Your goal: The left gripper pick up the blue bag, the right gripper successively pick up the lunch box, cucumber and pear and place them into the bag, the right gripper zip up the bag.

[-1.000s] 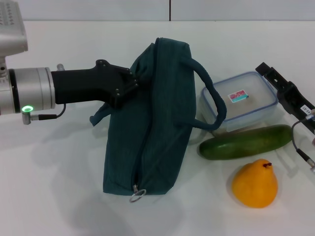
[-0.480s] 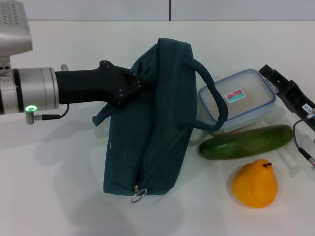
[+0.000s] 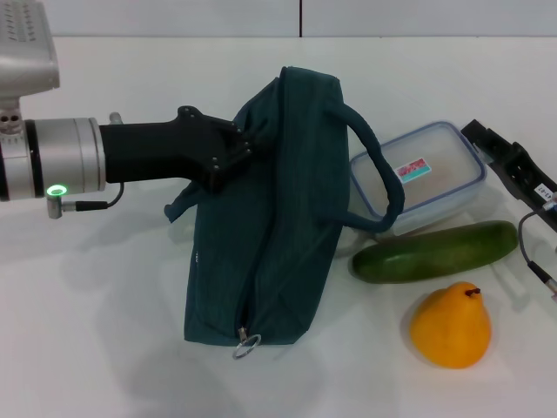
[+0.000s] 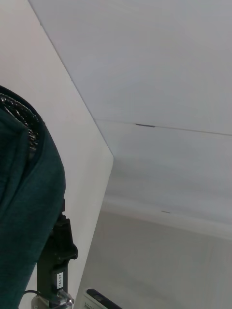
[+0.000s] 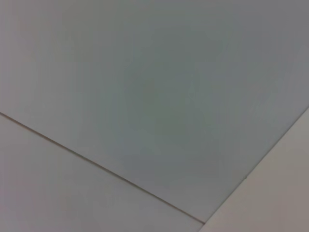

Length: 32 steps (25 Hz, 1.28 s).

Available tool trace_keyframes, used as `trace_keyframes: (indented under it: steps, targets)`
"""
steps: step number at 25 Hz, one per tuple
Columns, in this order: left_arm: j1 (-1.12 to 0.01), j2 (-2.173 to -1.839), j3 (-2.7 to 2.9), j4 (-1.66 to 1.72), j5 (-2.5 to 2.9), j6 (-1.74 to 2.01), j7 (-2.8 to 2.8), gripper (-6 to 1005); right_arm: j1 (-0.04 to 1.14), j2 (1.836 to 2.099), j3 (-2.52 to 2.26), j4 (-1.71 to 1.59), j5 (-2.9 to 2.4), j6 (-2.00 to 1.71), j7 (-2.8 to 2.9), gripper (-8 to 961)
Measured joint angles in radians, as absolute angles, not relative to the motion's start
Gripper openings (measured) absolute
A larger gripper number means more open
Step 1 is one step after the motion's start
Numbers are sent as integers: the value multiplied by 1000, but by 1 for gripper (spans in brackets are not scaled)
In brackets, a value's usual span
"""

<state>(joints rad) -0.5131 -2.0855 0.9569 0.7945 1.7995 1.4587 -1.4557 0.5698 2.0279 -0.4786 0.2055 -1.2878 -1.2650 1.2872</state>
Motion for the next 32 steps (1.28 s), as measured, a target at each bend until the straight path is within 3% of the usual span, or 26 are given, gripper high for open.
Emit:
trace_keyframes:
  steps: [5, 10, 32]
  targets:
    - [-513, -2086, 957, 794, 1799, 1459, -1456, 54, 561, 2028, -458, 206, -1281, -1261, 1282, 236]
    - [-512, -2085, 956, 791, 1791, 1459, -1456, 55, 559, 2028, -445, 207, -1288, -1257, 1250, 115]
    - [-503, -2081, 928, 798, 1713, 1463, -1443, 56, 520, 2024, -475, 43, -1357, -1443, 1177, 97]
